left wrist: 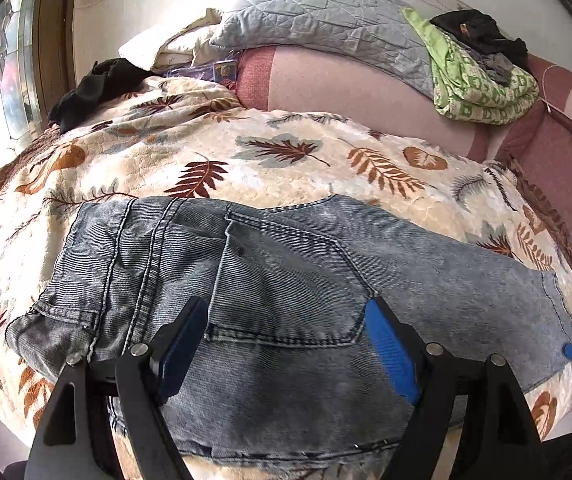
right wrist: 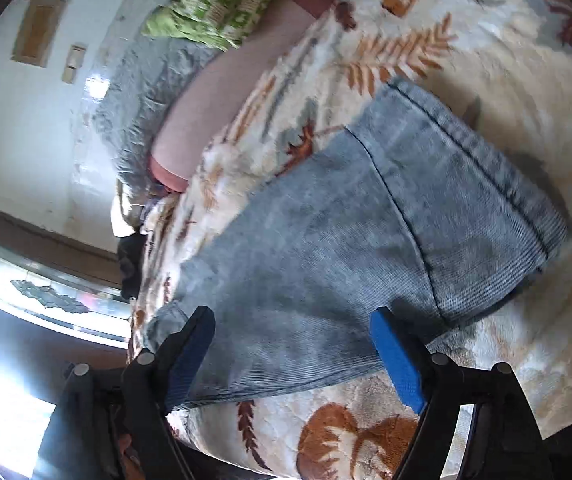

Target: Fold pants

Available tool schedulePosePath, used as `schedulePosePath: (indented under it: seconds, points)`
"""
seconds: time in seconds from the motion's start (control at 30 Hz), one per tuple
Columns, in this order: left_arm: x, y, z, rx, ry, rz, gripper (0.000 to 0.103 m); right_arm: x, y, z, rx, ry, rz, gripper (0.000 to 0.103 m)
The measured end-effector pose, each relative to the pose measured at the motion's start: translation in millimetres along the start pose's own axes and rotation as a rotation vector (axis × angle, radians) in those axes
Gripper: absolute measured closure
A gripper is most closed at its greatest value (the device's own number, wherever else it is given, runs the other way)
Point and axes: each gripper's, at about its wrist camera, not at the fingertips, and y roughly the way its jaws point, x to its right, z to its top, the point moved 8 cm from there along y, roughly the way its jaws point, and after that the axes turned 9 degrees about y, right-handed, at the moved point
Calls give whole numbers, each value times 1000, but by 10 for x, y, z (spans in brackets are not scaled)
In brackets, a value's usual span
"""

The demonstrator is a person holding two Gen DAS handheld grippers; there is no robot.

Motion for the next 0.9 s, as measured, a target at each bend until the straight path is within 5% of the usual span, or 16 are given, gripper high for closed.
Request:
schedulePosePath:
  seconds: [0.07,0.13,0.2,0.27,0.37,0.47,0.67,0.9]
  points:
    - [102,-24,-60,-6,32,8,21,-20,-132,73,64,-29,38,13]
    - [187,134,-207,-98,71,25,21,295,-35,122,62,34,-72,8]
    - [252,281,-329,-174,143,76,21,336,-39,158,58,101,6,11]
    - [322,220,-313,-153,189,112,21,170,-275,250,135,46,71,11]
    - [450,102,-224,-117,155,48,21,282,-589,366,237,98,99,11]
    - [592,77,-180,-105,154,27,21,625,-403,332,134,235,90,12]
    - [954,30,-157,-103,163,-60,21,498,-926,462,325,171,123,12]
    - [1353,-14,-135,-79,152,-195,21,711,-835,270,214,257,106,12]
